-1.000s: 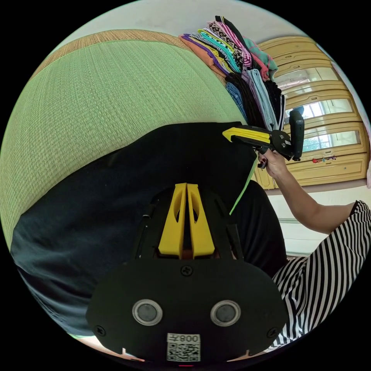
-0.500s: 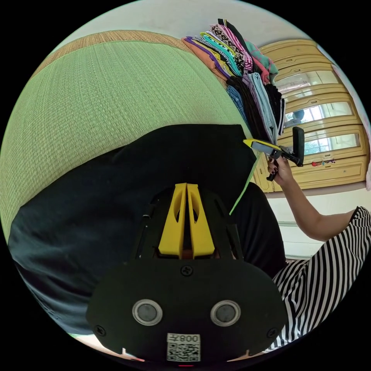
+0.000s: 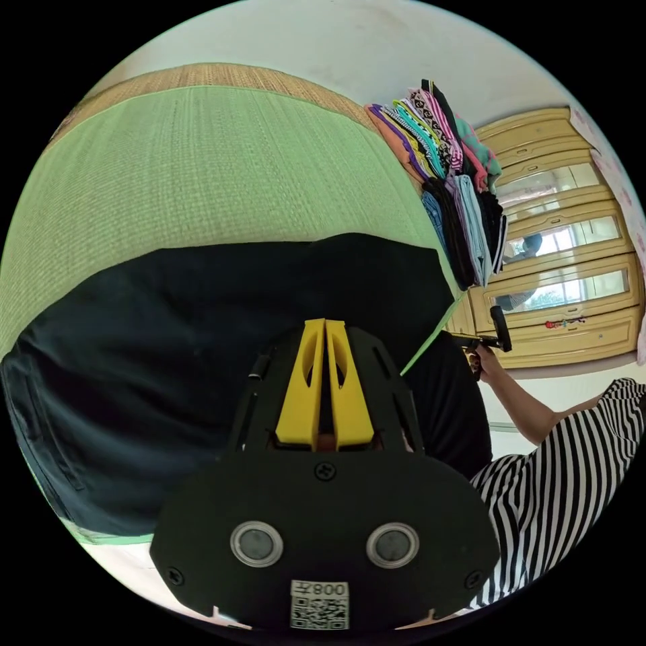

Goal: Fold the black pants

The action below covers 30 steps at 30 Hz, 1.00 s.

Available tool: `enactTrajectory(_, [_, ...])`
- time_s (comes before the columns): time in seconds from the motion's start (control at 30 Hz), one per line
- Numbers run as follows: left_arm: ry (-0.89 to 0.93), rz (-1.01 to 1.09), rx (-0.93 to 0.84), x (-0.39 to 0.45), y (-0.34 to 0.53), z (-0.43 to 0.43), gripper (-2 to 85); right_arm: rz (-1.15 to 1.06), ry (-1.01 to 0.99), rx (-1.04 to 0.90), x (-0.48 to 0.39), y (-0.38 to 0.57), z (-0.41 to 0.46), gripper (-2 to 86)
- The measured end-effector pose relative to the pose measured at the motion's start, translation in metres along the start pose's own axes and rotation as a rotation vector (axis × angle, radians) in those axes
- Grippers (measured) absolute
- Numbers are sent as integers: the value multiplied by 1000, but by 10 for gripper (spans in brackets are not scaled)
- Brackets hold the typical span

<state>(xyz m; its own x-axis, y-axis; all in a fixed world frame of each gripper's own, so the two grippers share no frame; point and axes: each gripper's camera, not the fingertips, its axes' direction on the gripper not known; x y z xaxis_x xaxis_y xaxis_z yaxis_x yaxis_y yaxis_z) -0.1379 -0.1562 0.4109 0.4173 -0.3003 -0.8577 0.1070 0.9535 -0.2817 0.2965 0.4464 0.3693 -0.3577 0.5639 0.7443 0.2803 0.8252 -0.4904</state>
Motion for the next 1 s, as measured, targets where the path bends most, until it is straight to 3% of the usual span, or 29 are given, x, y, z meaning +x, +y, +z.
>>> enactTrajectory(0.17, [-119,-84,135,-30,6,-64,0,-142,36,91,-20,-14,-28,85])
enactTrajectory(0.3, [-146,-181,57,-59,19,-66,1,-360,-12,178,-71,-41,-35,81])
enactTrajectory(0.47, [-72,-202,111,-61,57,-89,0,-734,-179,123,-182,-119,32,87])
enactTrajectory(0.57, [-45,-215,117,-60,69,-99,1,-842,-225,43,-230,-158,89,87])
enactTrajectory(0.8, [-44,-194,130,-49,78,-127,0,-913,-186,-173,-261,-184,213,81])
enactTrajectory(0.93, [-74,-114,277,-36,68,-172,0,-947,-171,-93,-241,-151,231,73])
enactTrajectory(1.0, [-84,-91,268,-35,61,-178,1,-975,-139,-68,-236,-136,241,70])
